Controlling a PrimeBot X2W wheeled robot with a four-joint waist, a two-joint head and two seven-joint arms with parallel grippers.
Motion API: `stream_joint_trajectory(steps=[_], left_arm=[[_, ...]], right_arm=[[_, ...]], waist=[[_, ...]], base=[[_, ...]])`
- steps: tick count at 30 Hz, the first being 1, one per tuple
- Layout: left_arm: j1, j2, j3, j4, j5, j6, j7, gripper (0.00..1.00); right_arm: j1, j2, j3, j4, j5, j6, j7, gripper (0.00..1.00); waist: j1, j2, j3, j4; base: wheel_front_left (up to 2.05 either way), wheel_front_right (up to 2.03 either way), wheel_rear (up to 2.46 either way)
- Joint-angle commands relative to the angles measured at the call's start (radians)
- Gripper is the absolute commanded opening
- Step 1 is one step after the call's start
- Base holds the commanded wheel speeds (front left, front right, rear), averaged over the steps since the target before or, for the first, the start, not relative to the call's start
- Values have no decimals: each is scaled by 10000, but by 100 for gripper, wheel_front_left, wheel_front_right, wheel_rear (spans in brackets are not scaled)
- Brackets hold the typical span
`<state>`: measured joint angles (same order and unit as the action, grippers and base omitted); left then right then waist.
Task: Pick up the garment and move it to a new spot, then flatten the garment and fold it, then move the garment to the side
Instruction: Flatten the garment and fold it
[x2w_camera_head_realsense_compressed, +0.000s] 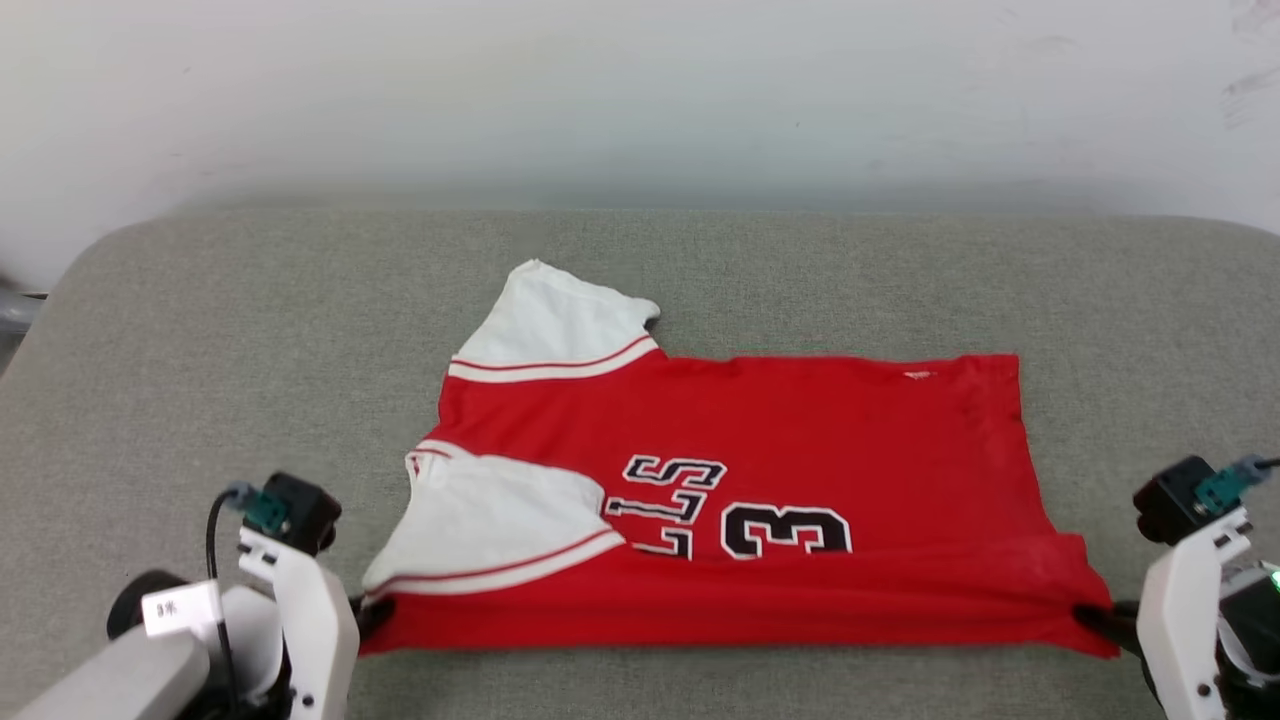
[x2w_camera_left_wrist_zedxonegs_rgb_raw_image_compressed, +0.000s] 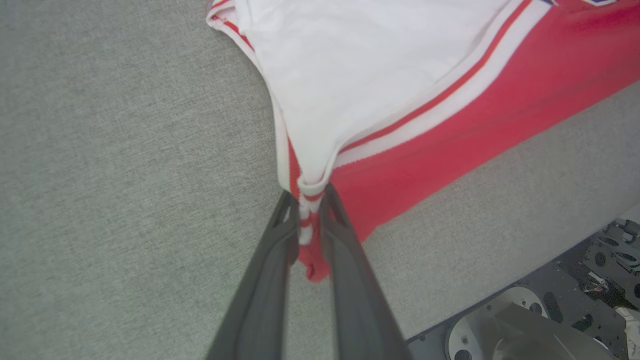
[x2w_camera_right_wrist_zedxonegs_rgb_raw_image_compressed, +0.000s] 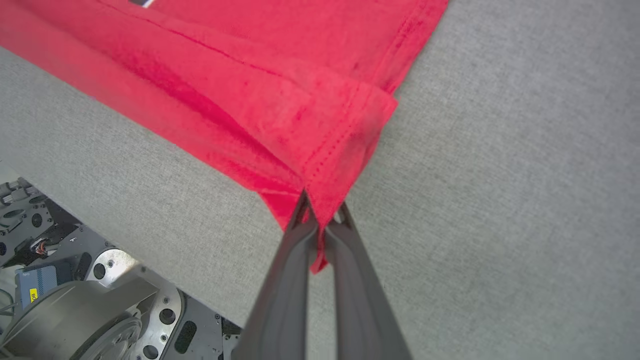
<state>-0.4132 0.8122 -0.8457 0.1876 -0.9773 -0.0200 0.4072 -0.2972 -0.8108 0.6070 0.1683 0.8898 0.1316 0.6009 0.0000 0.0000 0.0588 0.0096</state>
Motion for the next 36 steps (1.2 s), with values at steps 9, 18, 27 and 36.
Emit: stream_joint_trajectory(steps=[9,18,27,36], left_arm=[[1066,157,-42,-419,-347,602,-156,0],[987,-321,-66,263,-285,549,-600,100],[495,39,424,-145,68,756,-1368,100],[-1192,-192,1052,27,801,832,-2191,100]], right_arm=[[1031,-82,-599,-35,-16,-20,531,0],[1302,804,-1092,481,-550,-19,-216,100],[1544,1512,-2798,-148,-1731,-15,-2635,100],[1790,3608,-5282,-1207,-4175,-14,-5370,100]], waist=[[0,0,242,48],[0,0,374,161],[0,0,20,82],[0,0,368,-423]], base=[[0,0,0],[0,0,0],[0,0,0],[0,0,0]])
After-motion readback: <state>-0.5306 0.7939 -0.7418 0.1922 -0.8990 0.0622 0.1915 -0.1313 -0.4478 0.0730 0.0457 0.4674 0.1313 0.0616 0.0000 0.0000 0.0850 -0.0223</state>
